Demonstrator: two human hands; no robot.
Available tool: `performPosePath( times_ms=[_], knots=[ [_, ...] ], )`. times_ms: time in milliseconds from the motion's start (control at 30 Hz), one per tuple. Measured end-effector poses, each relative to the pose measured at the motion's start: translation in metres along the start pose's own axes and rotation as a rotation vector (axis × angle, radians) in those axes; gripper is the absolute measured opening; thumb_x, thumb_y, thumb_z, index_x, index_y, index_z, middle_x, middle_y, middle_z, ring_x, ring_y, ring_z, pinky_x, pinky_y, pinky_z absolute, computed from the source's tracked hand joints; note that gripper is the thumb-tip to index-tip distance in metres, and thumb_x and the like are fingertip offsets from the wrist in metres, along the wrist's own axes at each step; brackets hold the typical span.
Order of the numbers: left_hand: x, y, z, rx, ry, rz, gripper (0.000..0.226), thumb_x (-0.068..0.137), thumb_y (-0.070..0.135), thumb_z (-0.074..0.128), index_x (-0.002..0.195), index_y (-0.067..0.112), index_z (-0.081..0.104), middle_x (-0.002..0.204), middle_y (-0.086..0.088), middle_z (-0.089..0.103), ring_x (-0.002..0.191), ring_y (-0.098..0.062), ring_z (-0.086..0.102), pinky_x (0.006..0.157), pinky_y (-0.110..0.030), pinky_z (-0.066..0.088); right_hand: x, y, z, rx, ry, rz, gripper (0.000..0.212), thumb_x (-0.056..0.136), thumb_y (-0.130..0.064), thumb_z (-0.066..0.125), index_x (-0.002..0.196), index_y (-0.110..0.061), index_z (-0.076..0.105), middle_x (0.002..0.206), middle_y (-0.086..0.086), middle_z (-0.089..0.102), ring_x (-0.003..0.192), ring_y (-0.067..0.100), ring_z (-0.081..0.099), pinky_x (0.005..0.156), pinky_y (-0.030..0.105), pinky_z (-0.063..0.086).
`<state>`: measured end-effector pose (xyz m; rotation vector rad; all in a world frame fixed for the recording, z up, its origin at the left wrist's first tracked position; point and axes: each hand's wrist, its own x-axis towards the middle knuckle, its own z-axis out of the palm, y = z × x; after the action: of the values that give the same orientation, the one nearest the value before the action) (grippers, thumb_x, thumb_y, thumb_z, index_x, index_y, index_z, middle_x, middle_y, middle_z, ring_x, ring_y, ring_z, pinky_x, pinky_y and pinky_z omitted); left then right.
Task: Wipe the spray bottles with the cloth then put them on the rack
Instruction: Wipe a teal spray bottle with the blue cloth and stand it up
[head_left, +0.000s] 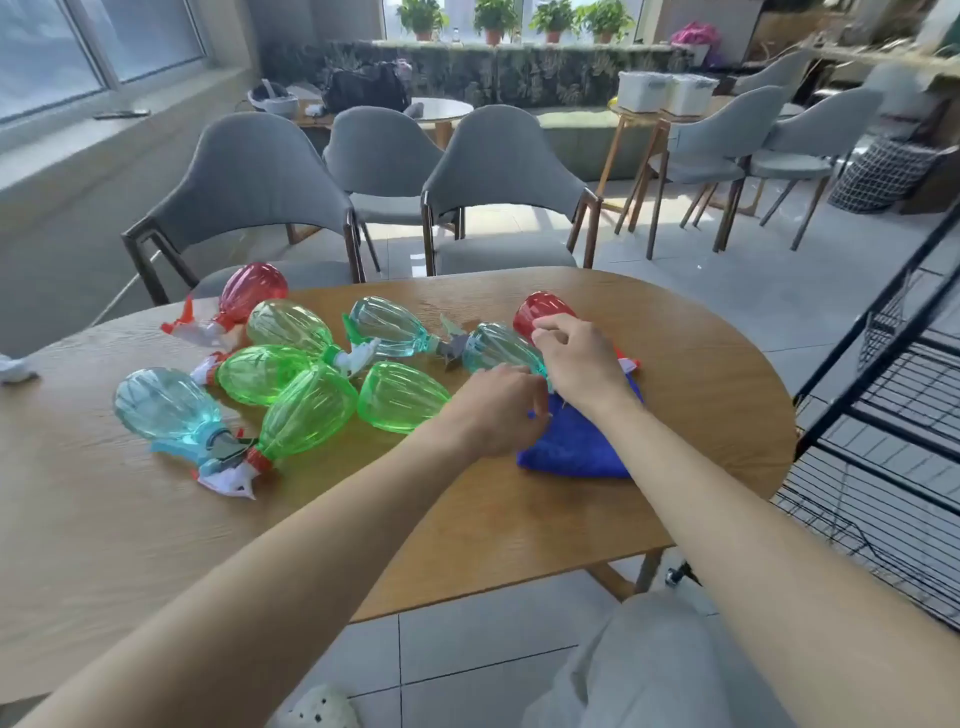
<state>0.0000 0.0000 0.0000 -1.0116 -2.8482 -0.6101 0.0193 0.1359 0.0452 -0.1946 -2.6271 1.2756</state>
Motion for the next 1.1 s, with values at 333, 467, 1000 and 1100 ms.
performPosePath(
  times_ms=[333, 467, 1000, 1100],
  knots=[
    [0.014, 0.029, 0.011, 0.28, -0.314, 0.215, 0.045, 0.089, 0.056, 0.078, 0.123, 0.026, 0.075, 0.121, 0.005, 0.069, 0.108, -0.02, 0.063, 0.094, -0.036, 0.042, 0.003, 0.033, -0.013, 0.028, 0.039, 0.051, 0.032, 0.11, -0.024, 0.052, 0.135, -0.017, 0.07, 0.134, 0.003, 0.069, 0.11, 0.009, 0.055, 0.088, 0.022, 0.04],
    [0.016, 0.035, 0.008, 0.31, -0.339, 0.221, 0.036, 0.091, 0.039, 0.075, 0.124, 0.022, 0.075, 0.12, 0.001, 0.073, 0.103, -0.025, 0.068, 0.09, -0.038, 0.054, 0.001, 0.03, -0.009, 0.036, 0.01, 0.036, 0.034, 0.111, -0.025, 0.05, 0.139, -0.018, 0.067, 0.141, 0.003, 0.066, 0.115, 0.008, 0.053, 0.091, 0.023, 0.042],
    [0.042, 0.006, -0.059, -0.69, 0.312, -0.251, 0.011, 0.096, 0.016, 0.072, 0.103, 0.018, 0.079, 0.096, 0.004, 0.077, 0.091, -0.013, 0.071, 0.081, -0.032, 0.06, 0.002, 0.001, -0.016, 0.205, 0.109, -0.016, 0.029, 0.112, -0.035, 0.046, 0.12, -0.022, 0.07, 0.11, -0.003, 0.071, 0.101, 0.015, 0.062, 0.069, 0.022, 0.041],
    [0.041, 0.002, -0.078, -0.868, 0.421, -0.333, 0.016, 0.093, 0.021, 0.083, 0.106, 0.015, 0.078, 0.096, 0.001, 0.076, 0.085, -0.01, 0.069, 0.078, -0.026, 0.06, 0.003, -0.013, -0.01, 0.333, 0.08, -0.024, 0.022, 0.11, -0.034, 0.052, 0.123, -0.024, 0.066, 0.109, -0.003, 0.07, 0.101, 0.014, 0.064, 0.071, 0.026, 0.046]
  ],
)
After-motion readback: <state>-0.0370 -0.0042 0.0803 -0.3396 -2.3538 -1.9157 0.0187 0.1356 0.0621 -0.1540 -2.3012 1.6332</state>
